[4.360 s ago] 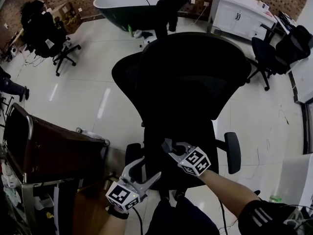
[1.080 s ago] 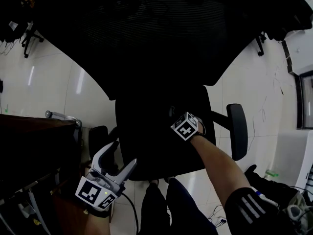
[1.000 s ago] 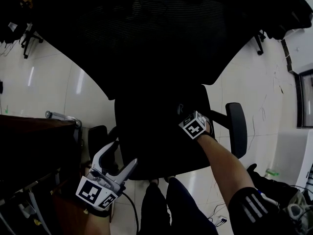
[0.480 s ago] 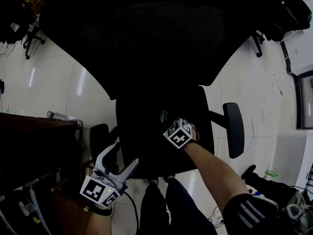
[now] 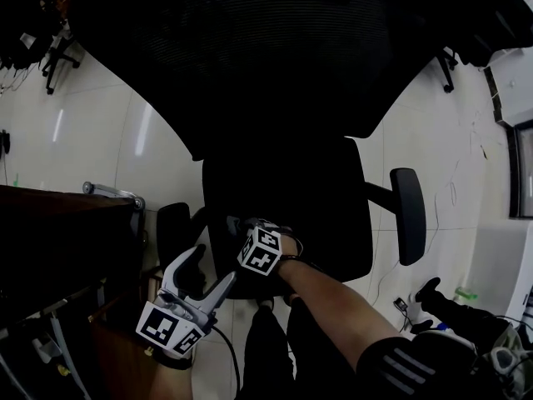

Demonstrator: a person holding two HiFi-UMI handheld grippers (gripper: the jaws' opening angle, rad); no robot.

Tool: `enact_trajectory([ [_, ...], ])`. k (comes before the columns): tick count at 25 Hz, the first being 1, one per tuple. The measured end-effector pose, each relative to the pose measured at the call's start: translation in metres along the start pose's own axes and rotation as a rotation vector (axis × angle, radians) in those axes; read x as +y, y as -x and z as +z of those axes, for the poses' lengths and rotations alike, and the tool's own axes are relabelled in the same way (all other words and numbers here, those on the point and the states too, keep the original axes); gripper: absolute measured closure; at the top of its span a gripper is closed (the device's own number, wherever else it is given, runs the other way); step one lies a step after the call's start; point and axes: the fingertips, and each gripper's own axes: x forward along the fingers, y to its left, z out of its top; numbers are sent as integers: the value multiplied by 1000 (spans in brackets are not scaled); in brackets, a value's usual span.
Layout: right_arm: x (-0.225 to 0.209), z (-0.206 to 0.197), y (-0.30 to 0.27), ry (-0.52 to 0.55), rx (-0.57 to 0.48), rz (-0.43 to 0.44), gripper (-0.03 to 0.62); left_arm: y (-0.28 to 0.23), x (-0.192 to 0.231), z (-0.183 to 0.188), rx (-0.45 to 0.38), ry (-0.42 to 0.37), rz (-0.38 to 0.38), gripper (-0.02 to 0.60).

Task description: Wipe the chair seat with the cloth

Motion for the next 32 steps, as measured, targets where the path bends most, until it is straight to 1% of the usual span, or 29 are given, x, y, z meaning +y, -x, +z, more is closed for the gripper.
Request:
enact_trajectory([
  [2, -17, -29, 12, 14, 45, -37, 560, 1, -1, 0, 1, 2, -1, 254],
  [4, -40, -71, 32, 2, 101, -84, 560, 1, -3, 2, -1, 3, -8, 255],
  [7, -76, -133, 74, -47, 171, -158, 560, 1, -7, 4, 0, 0, -23, 255],
  [10, -103, -184, 120, -100, 219, -236, 560, 1, -12, 6, 2, -2, -32, 254],
  [12, -119, -210, 148, -148, 235, -291, 560, 0, -14, 8, 0, -3, -38, 255],
  [14, -130, -223, 166, -211, 239, -335, 560, 0, -14, 8, 4, -4, -43, 255],
  [16, -131, -219, 171, -267, 227, -356, 560, 1, -15, 6, 11, -2, -43, 255],
  [18, -119, -196, 162, -265, 180, -329, 560, 4, -16, 5, 17, 3, -42, 255],
  [20, -89, -157, 138, -214, 122, -254, 560, 8, -17, 3, 21, 12, -39, 254],
  [23, -21, -95, 88, -137, 57, -111, 560, 13, -18, -4, 25, 36, -31, 255],
  [26, 42, -41, 46, -86, 5, -1, 560, 18, -15, -4, 21, 42, -15, 255],
  [29, 85, -18, 14, -60, 11, 74, 560, 19, -11, -6, 13, 48, -9, 255],
  [32, 106, -17, -2, -41, 28, 101, 560, 18, -7, -11, 6, 55, 1, 255],
])
